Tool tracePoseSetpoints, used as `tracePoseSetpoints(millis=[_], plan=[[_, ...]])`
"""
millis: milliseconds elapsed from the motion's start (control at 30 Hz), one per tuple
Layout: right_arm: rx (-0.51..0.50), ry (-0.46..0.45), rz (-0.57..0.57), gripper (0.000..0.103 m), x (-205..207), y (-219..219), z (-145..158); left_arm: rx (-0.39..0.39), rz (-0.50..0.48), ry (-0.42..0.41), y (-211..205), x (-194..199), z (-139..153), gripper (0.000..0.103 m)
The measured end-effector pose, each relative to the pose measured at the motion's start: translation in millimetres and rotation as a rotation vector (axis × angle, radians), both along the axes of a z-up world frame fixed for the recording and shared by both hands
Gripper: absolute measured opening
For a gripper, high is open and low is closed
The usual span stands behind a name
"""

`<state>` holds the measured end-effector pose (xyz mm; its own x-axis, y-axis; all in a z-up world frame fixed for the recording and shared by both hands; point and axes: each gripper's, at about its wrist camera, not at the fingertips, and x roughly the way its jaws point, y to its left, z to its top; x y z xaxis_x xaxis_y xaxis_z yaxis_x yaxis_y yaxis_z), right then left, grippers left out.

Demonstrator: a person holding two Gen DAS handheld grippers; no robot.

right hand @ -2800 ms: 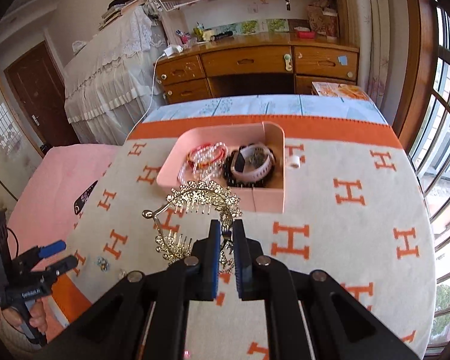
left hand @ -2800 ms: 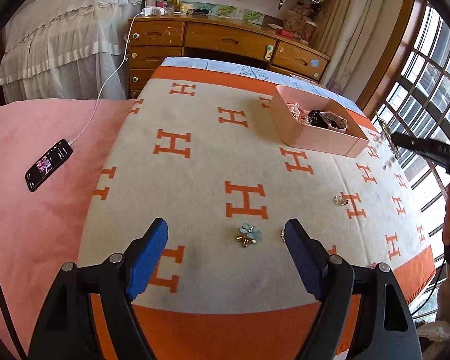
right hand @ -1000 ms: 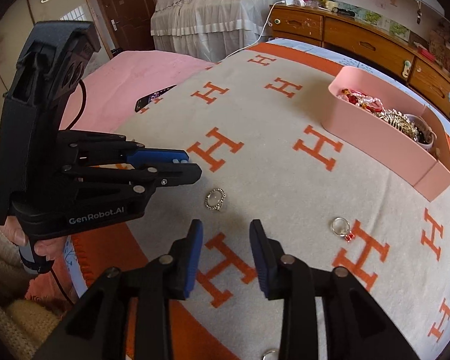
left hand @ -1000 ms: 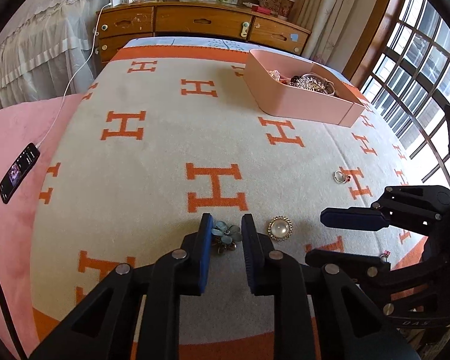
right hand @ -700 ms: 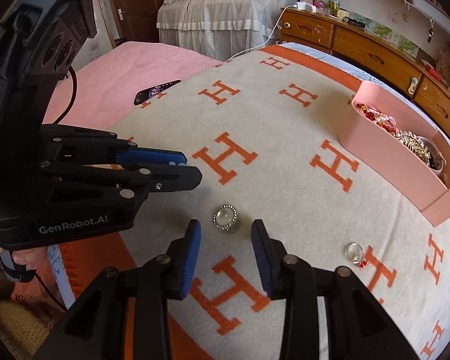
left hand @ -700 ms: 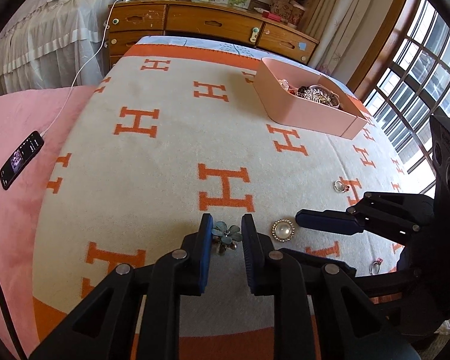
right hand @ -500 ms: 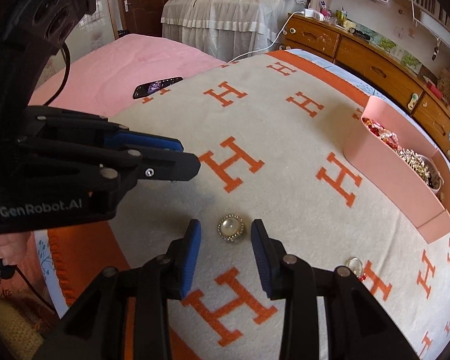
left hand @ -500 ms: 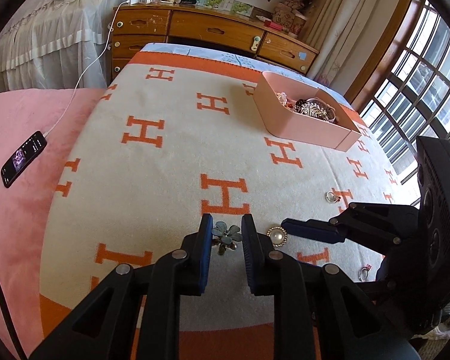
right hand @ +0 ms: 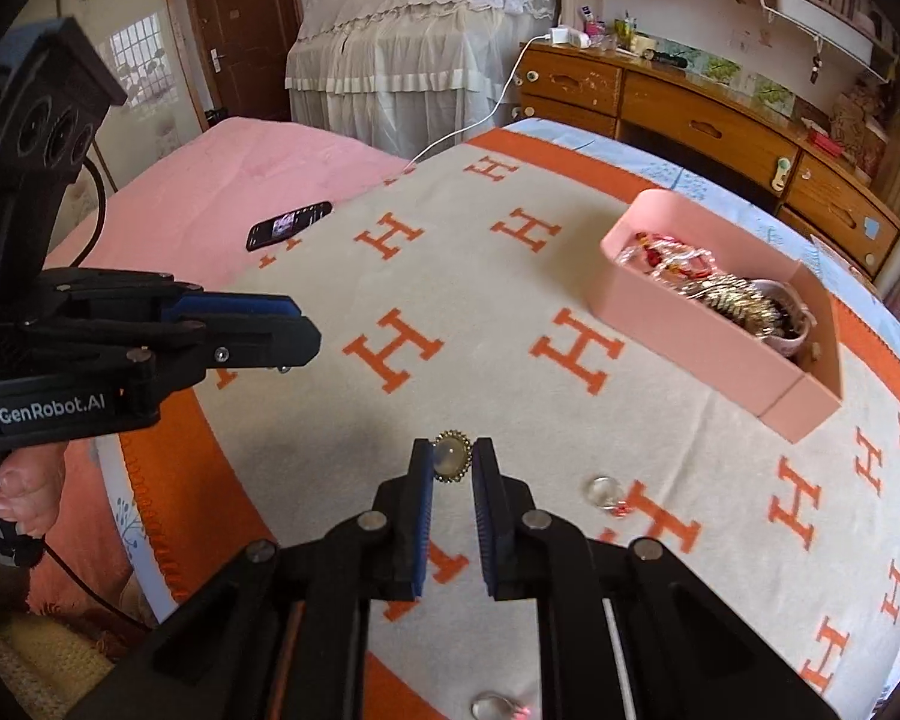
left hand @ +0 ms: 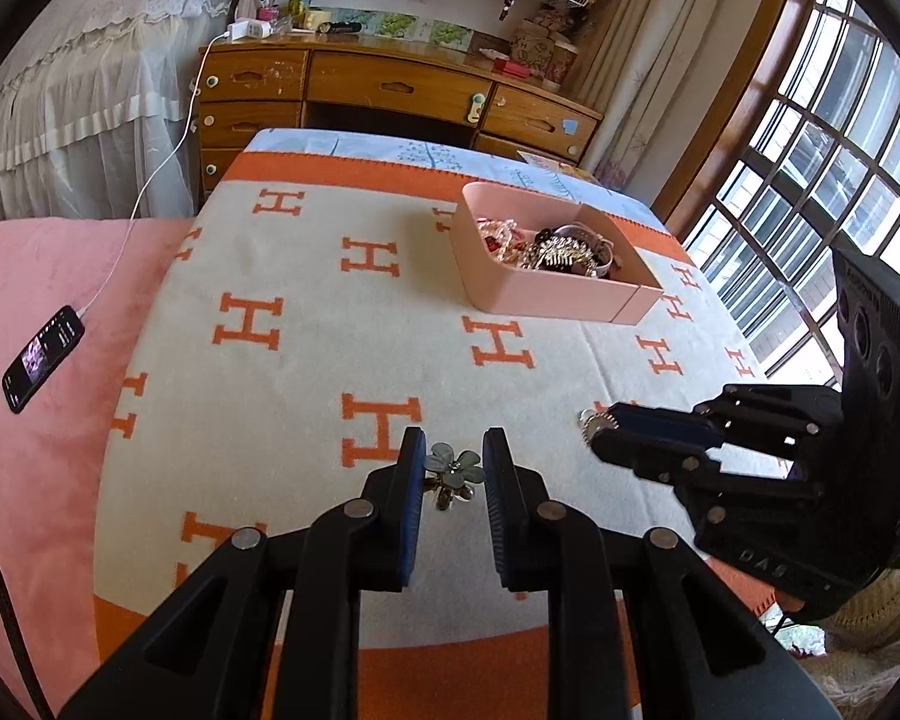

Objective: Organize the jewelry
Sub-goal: 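Grasp the gold-rimmed pearl brooch with the right tool while the left tool holds the flower brooch, then lower both brooches into the pink box and open both tools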

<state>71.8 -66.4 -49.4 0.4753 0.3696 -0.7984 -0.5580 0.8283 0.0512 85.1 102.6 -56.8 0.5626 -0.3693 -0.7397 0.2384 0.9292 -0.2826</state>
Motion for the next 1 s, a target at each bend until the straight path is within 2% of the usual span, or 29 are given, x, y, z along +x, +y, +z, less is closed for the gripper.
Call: tracePoseSetpoints(millis=[200,333,500,600,767,800,900,933,1000], plan=[[0.105,-0.061,-0.171,0.013,40,-61,66,0.022,-0.046,-0.056,-35,38,49,0.017],[0.177,-0.054,-0.277,0.013,80,-91,90,0.036,-0.065,-0.109,-65,75,79,0.017],[0.234,0.04,-0.373,0.013,128,-116,77,0.053,-0.06,-0.087,-101,131,77,0.017],[0.236,0.114,-0.402,0.013,148,-119,54,0.09,-0.055,-0.047,-120,157,57,0.017],[0.216,0.199,-0.421,0.013,157,-127,24,0.125,-0.063,0.024,-137,180,22,0.019],[0.218,0.221,-0.425,0.013,157,-128,18,0.127,-0.063,0.031,-138,181,17,0.026],[0.223,0.248,-0.426,0.015,156,-131,9,0.12,-0.054,0.033,-137,182,10,0.065],[0.224,0.246,-0.425,0.016,155,-131,8,0.121,-0.044,0.021,-136,180,10,0.07],[0.229,0.238,-0.424,0.02,152,-132,7,0.123,-0.04,0.013,-133,178,10,0.07]])
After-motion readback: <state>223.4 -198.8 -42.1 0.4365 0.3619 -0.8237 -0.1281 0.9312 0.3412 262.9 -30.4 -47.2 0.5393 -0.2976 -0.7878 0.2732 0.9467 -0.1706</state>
